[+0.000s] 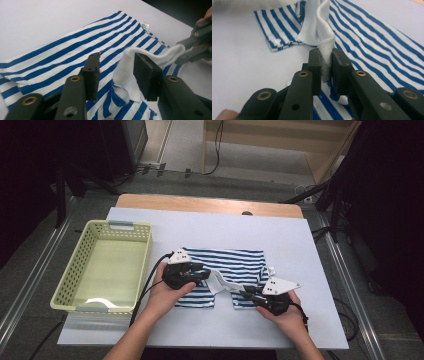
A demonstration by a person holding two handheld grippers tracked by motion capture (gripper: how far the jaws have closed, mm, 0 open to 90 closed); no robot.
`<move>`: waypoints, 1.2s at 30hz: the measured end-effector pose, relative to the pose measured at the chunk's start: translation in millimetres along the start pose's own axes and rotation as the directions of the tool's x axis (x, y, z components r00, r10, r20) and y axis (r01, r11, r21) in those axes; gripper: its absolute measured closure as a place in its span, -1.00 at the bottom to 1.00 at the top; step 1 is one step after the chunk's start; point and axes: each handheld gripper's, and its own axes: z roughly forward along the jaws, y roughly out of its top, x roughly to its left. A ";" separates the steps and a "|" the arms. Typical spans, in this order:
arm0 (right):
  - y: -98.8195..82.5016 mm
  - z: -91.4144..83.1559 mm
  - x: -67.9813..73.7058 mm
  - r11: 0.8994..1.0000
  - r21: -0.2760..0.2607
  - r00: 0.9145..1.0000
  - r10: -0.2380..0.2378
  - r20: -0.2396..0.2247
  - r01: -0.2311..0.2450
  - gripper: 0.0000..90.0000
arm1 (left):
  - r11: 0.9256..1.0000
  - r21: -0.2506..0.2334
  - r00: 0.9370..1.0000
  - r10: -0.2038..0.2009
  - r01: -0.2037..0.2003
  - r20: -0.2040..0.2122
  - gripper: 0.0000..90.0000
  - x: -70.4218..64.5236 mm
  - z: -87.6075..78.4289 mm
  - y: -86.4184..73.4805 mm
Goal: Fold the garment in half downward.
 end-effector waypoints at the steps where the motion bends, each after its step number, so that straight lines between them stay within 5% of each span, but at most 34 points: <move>1: -1.5 -0.2 0.8 1.000 0.001 1.000 -0.010 0.000 0.010 0.70 | 1.000 -0.004 1.000 -0.006 0.006 0.004 0.41 0.8 0.0 0.6; 6: -6.3 -2.5 2.3 1.000 0.021 1.000 -0.016 0.000 0.016 0.68 | 0.999 0.005 0.998 -0.043 0.043 0.037 0.72 1.5 2.4 1.6; 14: -11.0 -4.2 5.1 0.998 0.050 0.999 -0.032 -0.031 0.034 0.45 | 0.998 0.061 0.997 0.005 -0.010 0.079 0.79 -9.8 9.5 -3.7; 18: -10.7 -11.8 3.9 1.000 -0.001 0.998 0.006 -0.066 -0.006 0.16 | 0.995 0.091 0.996 0.037 -0.044 0.086 0.79 -17.0 11.0 -10.7; 23: -8.6 -23.7 -1.2 0.994 -0.081 0.990 0.058 -0.129 -0.069 0.13 | 0.993 0.104 0.995 0.038 -0.047 0.092 0.77 -19.7 10.7 -20.4; 29: -5.3 -19.8 -2.4 0.988 -0.038 0.987 0.151 -0.050 -0.153 0.38 | 0.992 0.117 0.995 0.041 -0.051 0.087 0.76 -22.4 10.2 -27.5; 33: -6.9 -10.8 -2.7 0.976 -0.002 0.976 0.217 0.017 -0.217 0.46 | 0.990 0.124 0.996 0.051 -0.060 0.076 0.76 -25.0 11.1 -31.1; 36: -7.2 -5.6 -2.1 0.966 0.009 0.966 0.256 0.017 -0.257 0.53 | 0.989 0.137 0.997 0.050 -0.058 0.065 0.76 -26.3 12.7 -34.0</move>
